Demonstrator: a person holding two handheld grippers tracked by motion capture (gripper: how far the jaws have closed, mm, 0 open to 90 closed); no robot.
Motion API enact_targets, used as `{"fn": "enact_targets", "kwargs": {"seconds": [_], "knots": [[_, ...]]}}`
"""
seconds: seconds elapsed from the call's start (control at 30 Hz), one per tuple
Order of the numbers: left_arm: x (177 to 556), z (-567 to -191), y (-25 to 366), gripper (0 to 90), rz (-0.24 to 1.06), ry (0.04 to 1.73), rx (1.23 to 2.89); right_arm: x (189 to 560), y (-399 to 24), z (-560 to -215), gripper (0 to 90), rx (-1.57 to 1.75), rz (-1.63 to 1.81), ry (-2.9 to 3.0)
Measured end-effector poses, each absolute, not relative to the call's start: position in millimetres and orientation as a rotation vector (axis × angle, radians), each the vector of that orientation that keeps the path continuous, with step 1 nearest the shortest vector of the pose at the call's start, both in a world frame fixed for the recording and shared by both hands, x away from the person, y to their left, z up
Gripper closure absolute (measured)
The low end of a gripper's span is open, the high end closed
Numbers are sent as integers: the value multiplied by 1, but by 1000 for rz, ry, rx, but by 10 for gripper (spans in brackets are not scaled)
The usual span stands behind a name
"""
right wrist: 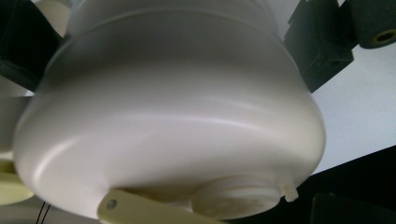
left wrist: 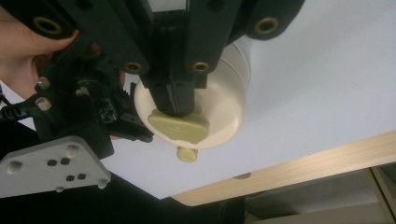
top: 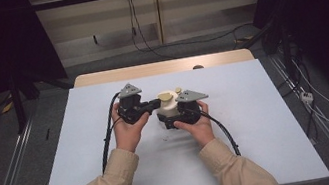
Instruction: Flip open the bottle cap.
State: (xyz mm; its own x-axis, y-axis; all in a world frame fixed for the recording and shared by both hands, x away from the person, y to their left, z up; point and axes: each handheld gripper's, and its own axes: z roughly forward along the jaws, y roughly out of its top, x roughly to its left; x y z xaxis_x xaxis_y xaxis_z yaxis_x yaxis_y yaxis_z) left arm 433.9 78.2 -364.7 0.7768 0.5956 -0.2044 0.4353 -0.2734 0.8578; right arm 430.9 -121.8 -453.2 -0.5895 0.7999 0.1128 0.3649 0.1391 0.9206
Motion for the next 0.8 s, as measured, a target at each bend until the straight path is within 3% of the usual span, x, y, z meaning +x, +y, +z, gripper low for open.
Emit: {"fn": "enact_targets", "kwargs": {"seconds": [0.8], "knots": [[440,-356,70,900,205,776,1901,430,-122,-453,43,1119,1445,2015]]}}
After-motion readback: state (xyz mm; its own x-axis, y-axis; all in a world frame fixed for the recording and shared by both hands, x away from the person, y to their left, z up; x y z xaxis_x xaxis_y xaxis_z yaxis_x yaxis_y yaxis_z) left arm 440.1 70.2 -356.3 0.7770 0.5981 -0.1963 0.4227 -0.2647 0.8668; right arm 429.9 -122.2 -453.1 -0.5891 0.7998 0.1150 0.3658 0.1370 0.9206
